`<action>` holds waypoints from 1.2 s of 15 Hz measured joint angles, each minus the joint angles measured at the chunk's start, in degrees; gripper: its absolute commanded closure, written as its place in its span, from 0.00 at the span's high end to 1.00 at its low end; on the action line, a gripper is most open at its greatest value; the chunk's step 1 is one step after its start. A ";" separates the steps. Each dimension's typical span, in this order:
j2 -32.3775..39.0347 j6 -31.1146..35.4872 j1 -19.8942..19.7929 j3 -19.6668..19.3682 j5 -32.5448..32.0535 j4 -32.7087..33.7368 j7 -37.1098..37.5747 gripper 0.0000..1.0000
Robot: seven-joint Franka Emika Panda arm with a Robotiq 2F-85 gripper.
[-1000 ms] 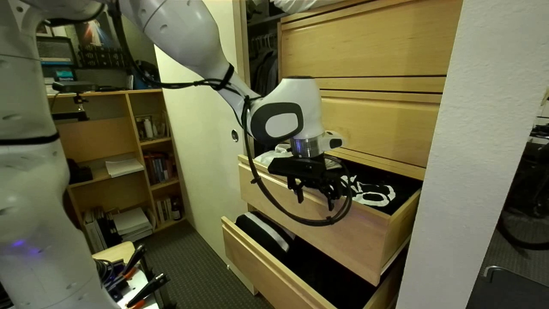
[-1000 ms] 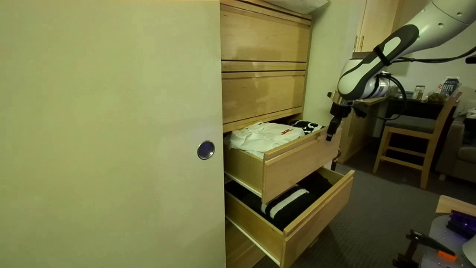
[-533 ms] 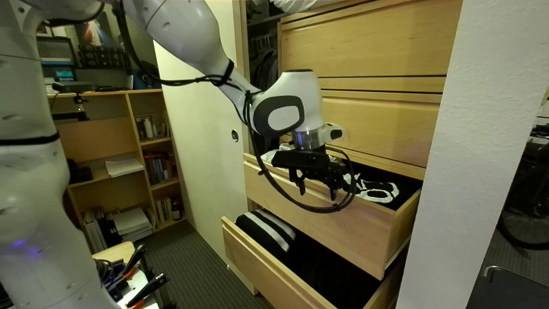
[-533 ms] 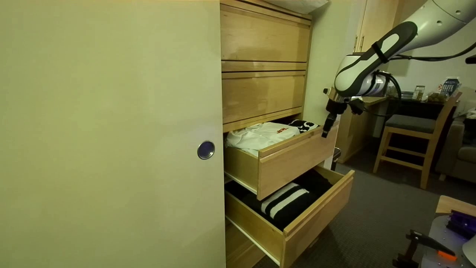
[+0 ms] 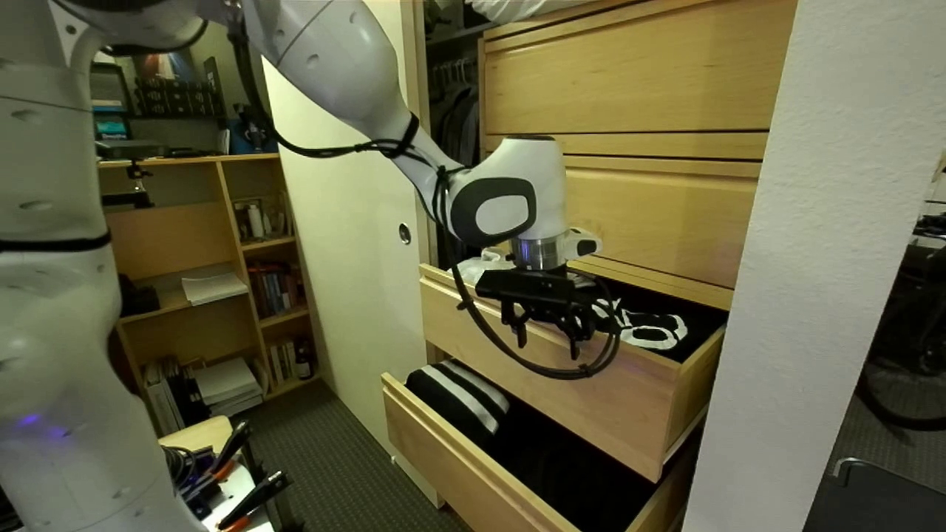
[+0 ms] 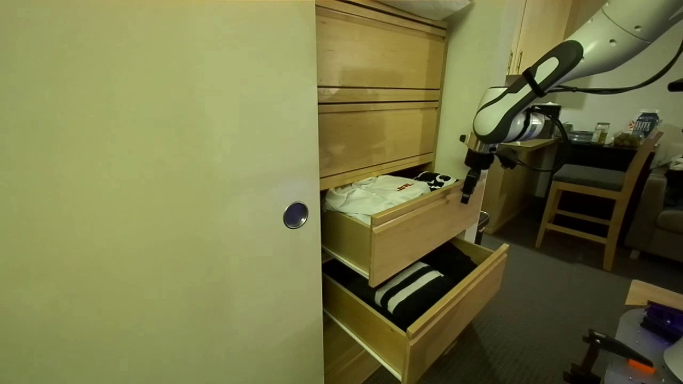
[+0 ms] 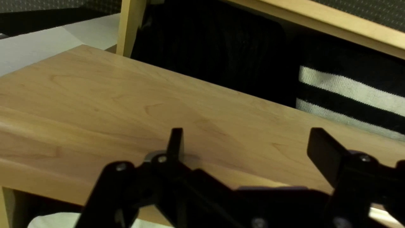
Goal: Close the third drawer from the top
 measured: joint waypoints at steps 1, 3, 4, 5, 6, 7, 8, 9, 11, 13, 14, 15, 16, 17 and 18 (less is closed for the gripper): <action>0.66 -0.09 -0.33 0.21 0.00 0.70 0.00 1.00; 1.70 -0.09 -0.83 0.72 0.00 1.99 0.00 1.00; 2.34 -0.09 -0.97 0.93 0.00 2.84 0.00 1.00; 3.02 -0.08 -1.06 1.15 0.00 3.72 0.00 1.00; 3.72 -0.05 -1.16 1.36 0.00 4.62 0.00 1.00; 4.47 -0.02 -1.31 1.58 -0.02 5.59 0.00 1.00; 5.22 0.00 -1.58 1.87 -0.04 6.55 0.00 1.00; 6.03 0.05 -1.84 2.09 -0.04 7.52 0.00 1.00; 7.63 0.16 -2.40 2.49 -0.04 9.62 0.00 1.00; 9.25 0.18 -3.08 3.06 -0.04 11.80 0.00 1.00; 10.02 0.18 -3.42 3.40 -0.04 12.88 0.00 1.00; 10.78 0.18 -3.72 3.73 -0.04 13.92 0.00 1.00; 11.60 0.18 -4.04 4.10 -0.04 15.06 0.00 1.00; 12.43 0.20 -4.30 4.41 -0.04 16.19 0.00 1.00; 13.26 0.20 -4.63 4.79 -0.04 17.35 0.00 1.00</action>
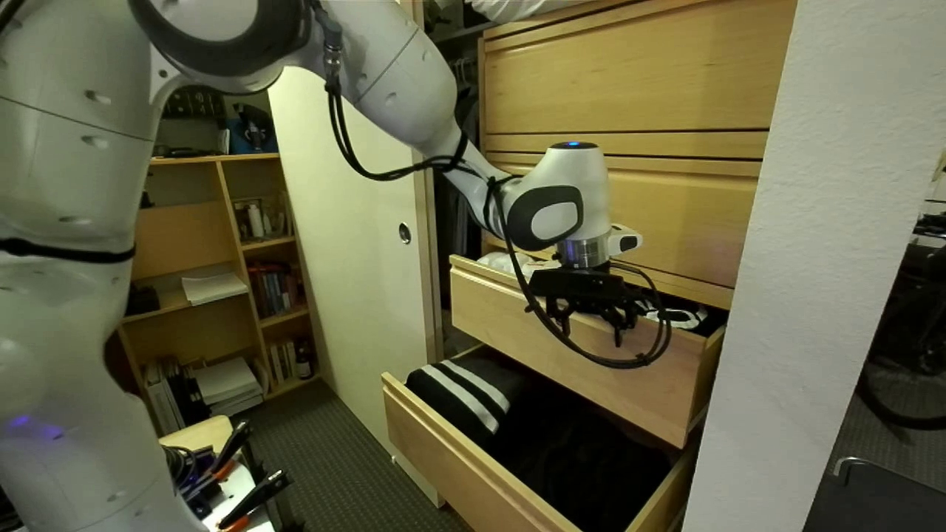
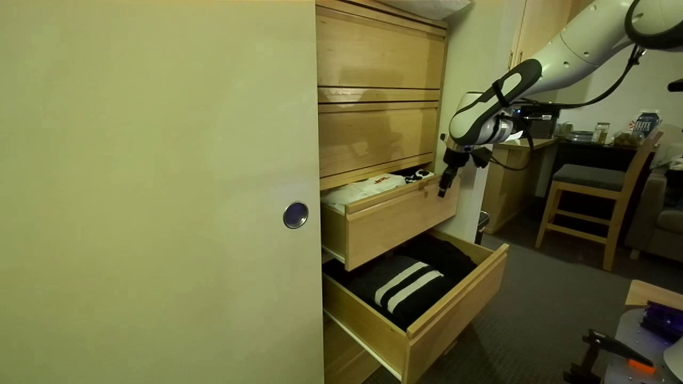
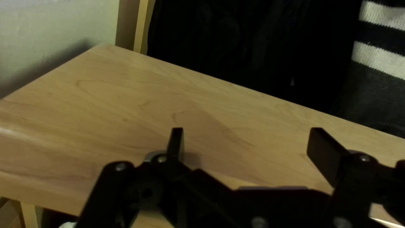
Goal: Close the third drawer from the top
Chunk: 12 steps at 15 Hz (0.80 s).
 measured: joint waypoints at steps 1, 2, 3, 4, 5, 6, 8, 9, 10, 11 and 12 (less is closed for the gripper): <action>0.86 0.00 -0.22 0.32 0.00 1.22 0.00 1.00; 1.75 0.00 -0.33 0.54 0.00 2.46 0.00 1.00; 2.65 0.00 -0.44 0.77 0.00 3.76 0.00 1.00; 3.57 0.00 -0.59 1.04 0.00 5.07 0.00 1.00; 4.48 0.00 -0.78 1.35 0.00 6.42 0.00 1.00; 5.39 0.00 -0.94 1.63 0.00 7.75 0.00 1.00; 7.13 0.01 -1.19 2.11 0.00 10.42 0.00 1.00; 7.99 0.01 -1.37 2.39 0.00 11.80 0.00 1.00; 8.76 0.02 -1.56 2.67 0.00 13.12 0.00 1.00; 9.51 0.10 -1.71 2.91 0.00 14.43 0.00 1.00; 10.21 0.23 -1.82 3.14 0.00 15.81 0.00 1.00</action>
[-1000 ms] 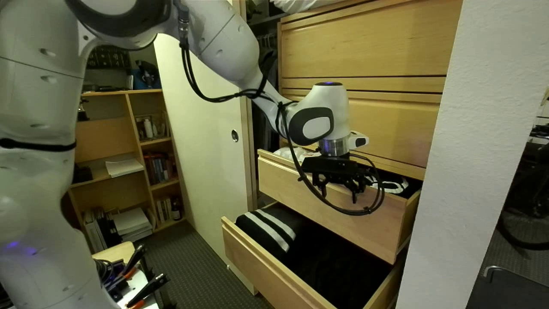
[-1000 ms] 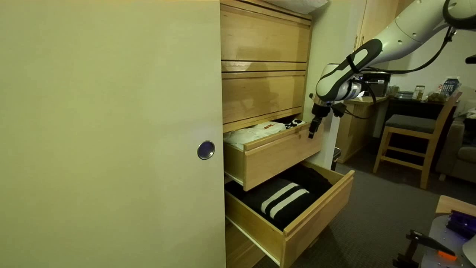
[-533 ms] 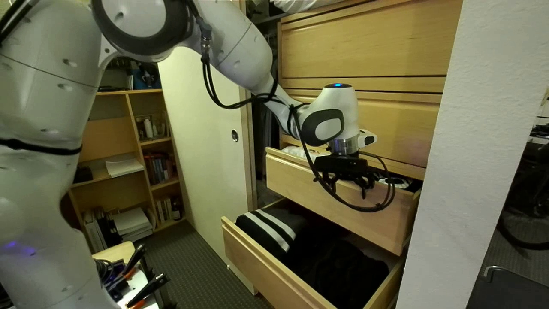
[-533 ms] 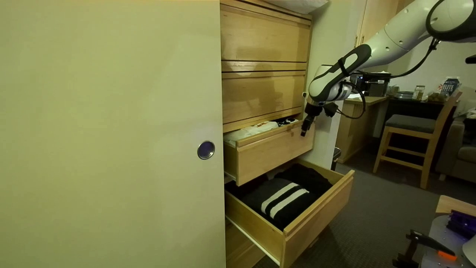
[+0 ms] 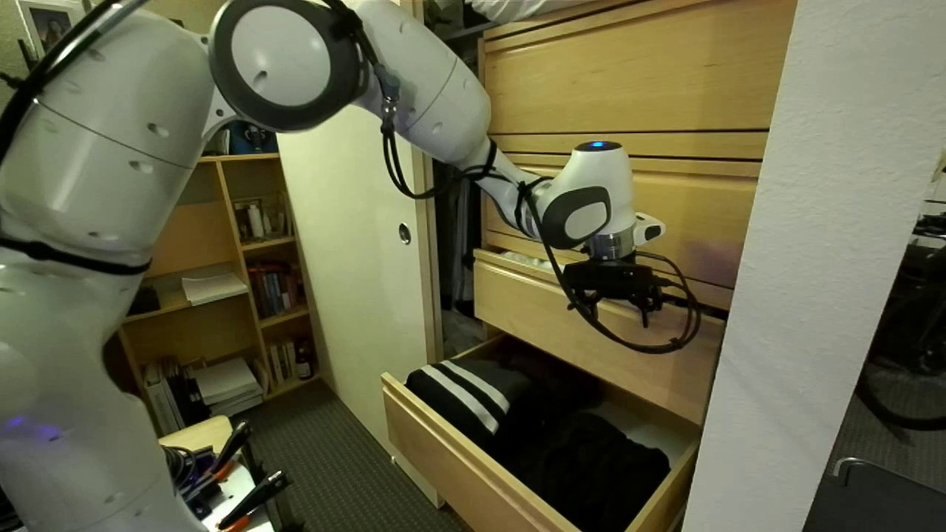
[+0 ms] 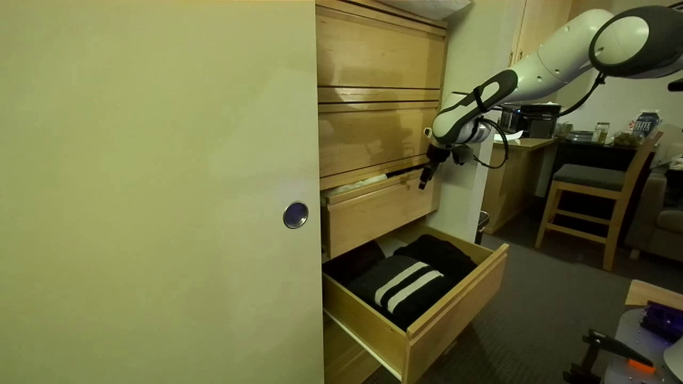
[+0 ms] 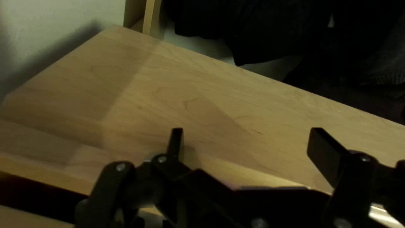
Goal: Close the third drawer from the top
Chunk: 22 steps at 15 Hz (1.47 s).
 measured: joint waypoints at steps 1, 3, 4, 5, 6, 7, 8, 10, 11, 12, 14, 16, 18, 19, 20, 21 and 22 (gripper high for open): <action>0.66 0.03 -0.12 0.22 0.00 1.16 0.00 1.00; 1.83 0.31 -0.36 0.66 0.00 3.41 0.00 1.00; 2.25 0.32 -0.50 0.88 0.00 4.42 0.00 1.00; 2.54 0.30 -0.71 1.14 0.00 5.19 0.00 1.00; 2.70 0.30 -1.04 1.49 0.00 5.60 0.00 1.00; 2.74 0.30 -1.37 1.81 0.00 5.65 0.00 1.00; 2.74 0.30 -1.70 2.06 0.00 5.58 0.00 1.00; 2.65 -0.49 -2.86 2.91 0.20 4.84 0.00 1.00; 2.36 -1.22 -3.70 3.45 0.55 3.78 -0.21 1.00; 1.76 -1.86 -4.55 3.84 0.98 2.09 -0.79 1.00; -0.37 -2.83 -6.38 4.36 2.27 -2.93 -2.83 1.00; -3.34 -3.28 -7.87 4.30 3.25 -8.81 -4.59 1.00; -7.02 -3.31 -8.78 3.63 3.87 -14.95 -5.30 1.00; -9.03 -3.28 -8.87 2.99 3.97 -17.93 -5.33 1.00; -11.18 -3.13 -8.85 2.26 4.00 -21.05 -5.33 1.00; -13.29 -2.31 -8.80 1.57 4.15 -24.07 -5.33 1.00; -15.46 -1.27 -8.71 0.85 4.24 -27.13 -5.33 1.00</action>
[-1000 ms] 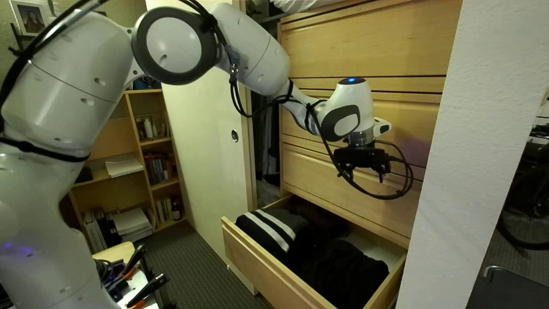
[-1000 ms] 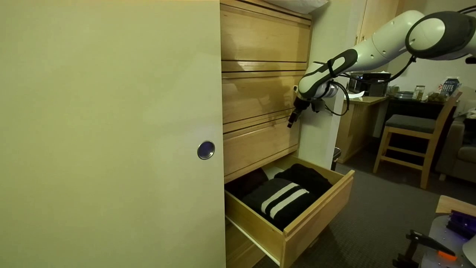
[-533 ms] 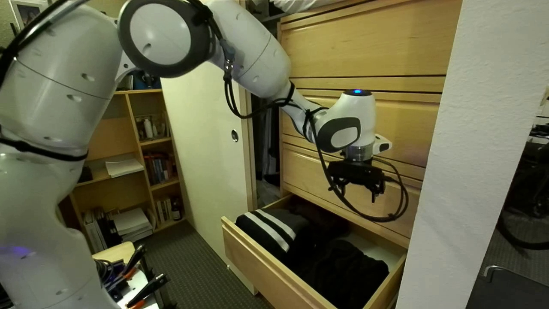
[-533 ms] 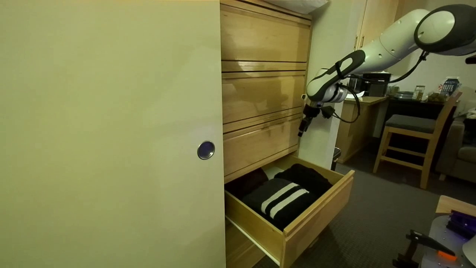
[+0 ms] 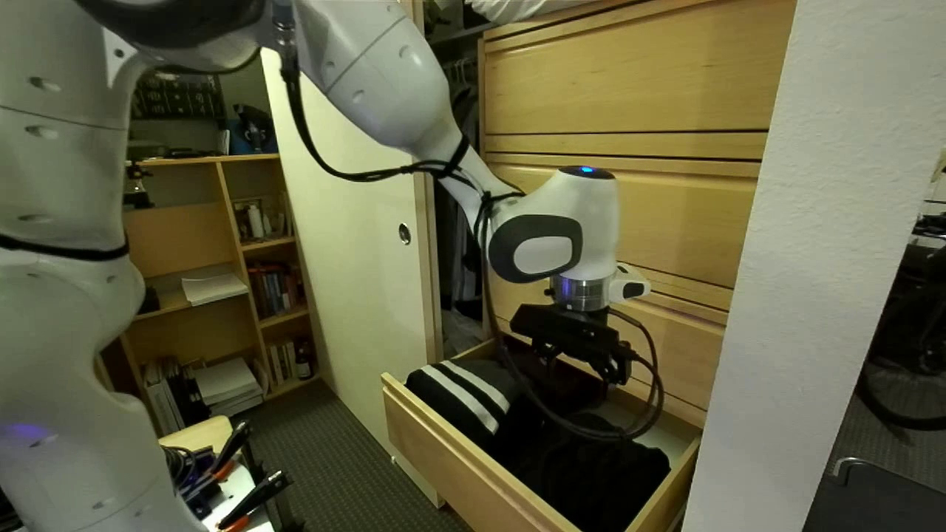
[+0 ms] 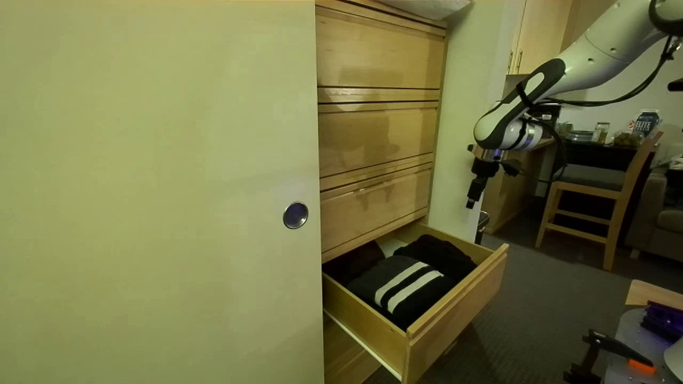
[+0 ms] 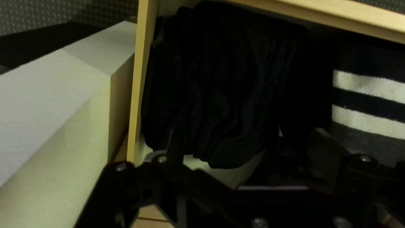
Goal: Close the third drawer from the top
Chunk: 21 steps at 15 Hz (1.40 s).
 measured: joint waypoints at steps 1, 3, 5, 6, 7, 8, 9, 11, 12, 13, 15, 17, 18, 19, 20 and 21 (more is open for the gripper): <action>-2.17 1.34 0.15 -0.80 0.01 -3.08 0.00 1.00; -6.29 3.08 0.68 -2.44 0.01 -8.60 0.00 1.00; -10.05 3.64 1.76 -4.19 0.01 -13.05 0.03 1.00; -11.77 3.72 2.48 -5.04 0.01 -14.95 0.06 1.00; -13.38 3.73 3.35 -5.83 0.01 -16.61 0.12 1.00; -14.82 3.73 4.21 -6.53 0.01 -18.01 0.23 1.00; -16.20 3.73 5.16 -7.20 0.01 -19.28 0.47 1.00; -18.69 3.73 7.02 -8.34 -0.05 -21.43 1.44 1.00; -19.79 3.73 7.89 -8.81 -0.11 -22.35 1.93 1.00; -20.84 3.71 8.68 -9.17 -0.24 -23.15 2.64 1.00; -22.90 3.66 10.22 -9.77 -0.59 -24.62 4.45 1.00; -24.86 3.53 11.64 -10.10 -0.92 -25.87 6.23 1.00; -25.76 3.39 12.30 -10.16 -1.26 -26.43 7.27 1.00; -26.56 3.15 12.97 -10.17 -1.68 -26.85 8.51 1.00; -27.30 2.80 13.69 -10.17 -2.05 -27.22 9.73 1.00; -28.02 2.33 14.45 -10.16 -2.42 -27.51 10.98 1.00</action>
